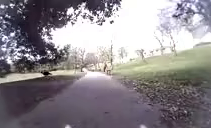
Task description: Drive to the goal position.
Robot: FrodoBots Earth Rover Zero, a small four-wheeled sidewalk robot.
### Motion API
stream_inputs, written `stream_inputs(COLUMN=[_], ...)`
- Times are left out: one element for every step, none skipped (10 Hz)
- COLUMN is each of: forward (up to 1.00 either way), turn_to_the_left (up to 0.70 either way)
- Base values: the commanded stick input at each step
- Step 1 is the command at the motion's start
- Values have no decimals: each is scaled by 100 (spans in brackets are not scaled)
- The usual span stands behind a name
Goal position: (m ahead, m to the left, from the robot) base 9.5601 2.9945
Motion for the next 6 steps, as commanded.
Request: stream_inputs(forward=[70,70,70,70,70,70], turn_to_the_left=[1,1,1,1,1,1])
